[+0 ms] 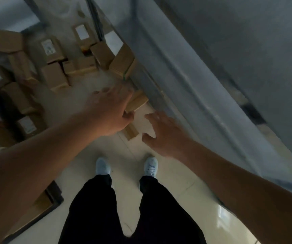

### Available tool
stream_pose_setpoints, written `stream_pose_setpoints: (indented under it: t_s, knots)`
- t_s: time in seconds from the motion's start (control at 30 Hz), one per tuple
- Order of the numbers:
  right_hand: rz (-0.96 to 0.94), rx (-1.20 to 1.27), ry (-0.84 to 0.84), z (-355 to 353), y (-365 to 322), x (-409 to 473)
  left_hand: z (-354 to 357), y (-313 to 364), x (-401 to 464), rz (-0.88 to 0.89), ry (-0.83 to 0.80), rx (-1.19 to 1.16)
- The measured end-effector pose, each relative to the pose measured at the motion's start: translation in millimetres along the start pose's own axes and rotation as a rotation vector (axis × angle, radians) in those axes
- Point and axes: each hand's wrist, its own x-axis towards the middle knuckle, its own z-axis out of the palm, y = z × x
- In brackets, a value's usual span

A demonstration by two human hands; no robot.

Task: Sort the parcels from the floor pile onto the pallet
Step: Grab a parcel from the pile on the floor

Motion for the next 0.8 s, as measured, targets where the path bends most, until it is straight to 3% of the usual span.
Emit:
stream_pose_setpoints:
  t_s: [0.47,0.8]
  knots:
    - [0.156,0.078,-0.073,175,68,288,275,-125,219,-0.092,-0.132,-0.168]
    - [0.296,0.274,-0.023,257,93,444,401,-188,331,-0.09,-0.186,-0.172]
